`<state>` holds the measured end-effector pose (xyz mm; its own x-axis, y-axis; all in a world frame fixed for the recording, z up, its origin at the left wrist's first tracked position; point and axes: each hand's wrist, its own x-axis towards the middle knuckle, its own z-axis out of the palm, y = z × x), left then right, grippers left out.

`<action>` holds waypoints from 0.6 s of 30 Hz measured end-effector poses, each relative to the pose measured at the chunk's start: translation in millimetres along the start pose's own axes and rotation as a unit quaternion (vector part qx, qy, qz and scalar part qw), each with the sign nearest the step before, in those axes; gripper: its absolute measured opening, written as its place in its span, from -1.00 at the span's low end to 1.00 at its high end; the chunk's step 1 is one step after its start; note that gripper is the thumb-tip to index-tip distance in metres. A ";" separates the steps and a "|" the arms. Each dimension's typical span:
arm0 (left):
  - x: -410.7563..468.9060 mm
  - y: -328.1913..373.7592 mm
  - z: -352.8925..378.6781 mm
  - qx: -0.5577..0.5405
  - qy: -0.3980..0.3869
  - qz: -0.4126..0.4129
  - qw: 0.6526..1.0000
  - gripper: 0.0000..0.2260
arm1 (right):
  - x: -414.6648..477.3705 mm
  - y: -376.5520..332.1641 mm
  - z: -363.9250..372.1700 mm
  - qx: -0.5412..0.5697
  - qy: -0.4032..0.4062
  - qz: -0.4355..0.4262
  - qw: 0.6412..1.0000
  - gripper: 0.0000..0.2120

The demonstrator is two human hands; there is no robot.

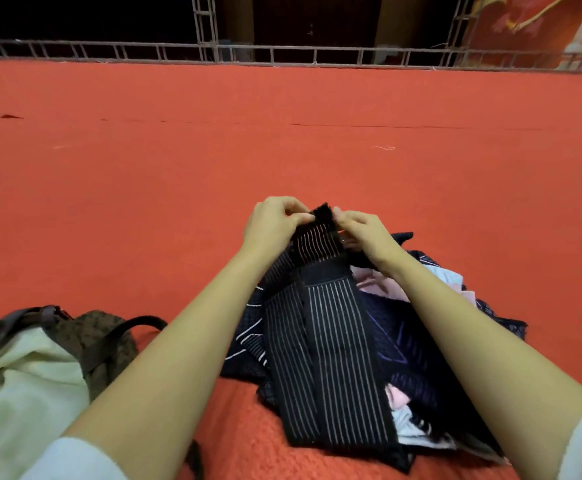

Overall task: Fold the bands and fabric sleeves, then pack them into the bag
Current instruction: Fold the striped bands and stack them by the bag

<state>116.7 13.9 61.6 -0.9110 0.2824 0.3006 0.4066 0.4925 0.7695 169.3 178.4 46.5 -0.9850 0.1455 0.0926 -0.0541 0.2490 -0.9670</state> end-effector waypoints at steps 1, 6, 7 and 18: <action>-4.0 4.1 -3.5 0.001 0.006 0.002 1.000 -0.88 | -7.1 -4.0 -0.3 -0.025 -0.018 -0.030 0.999 -0.89; -37.9 25.9 -17.9 -0.025 0.012 0.018 0.999 -0.89 | -41.4 -12.6 3.4 -0.115 0.036 -0.074 0.990 -0.93; -45.9 30.9 -21.5 -0.043 0.008 0.016 0.999 -0.81 | -50.3 -16.5 4.4 -0.114 0.046 -0.078 0.989 -0.94; -156.6 72.8 -56.7 -0.214 -0.005 0.005 0.977 -0.78 | -176.9 -39.3 55.4 0.354 -0.022 0.060 0.933 -0.63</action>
<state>285.0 -41.1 102.5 -0.9054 0.2943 0.3061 0.3479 0.1007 0.9321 336.6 89.9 55.0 -0.9958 0.0890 -0.0219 -0.0219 -0.4632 -0.8860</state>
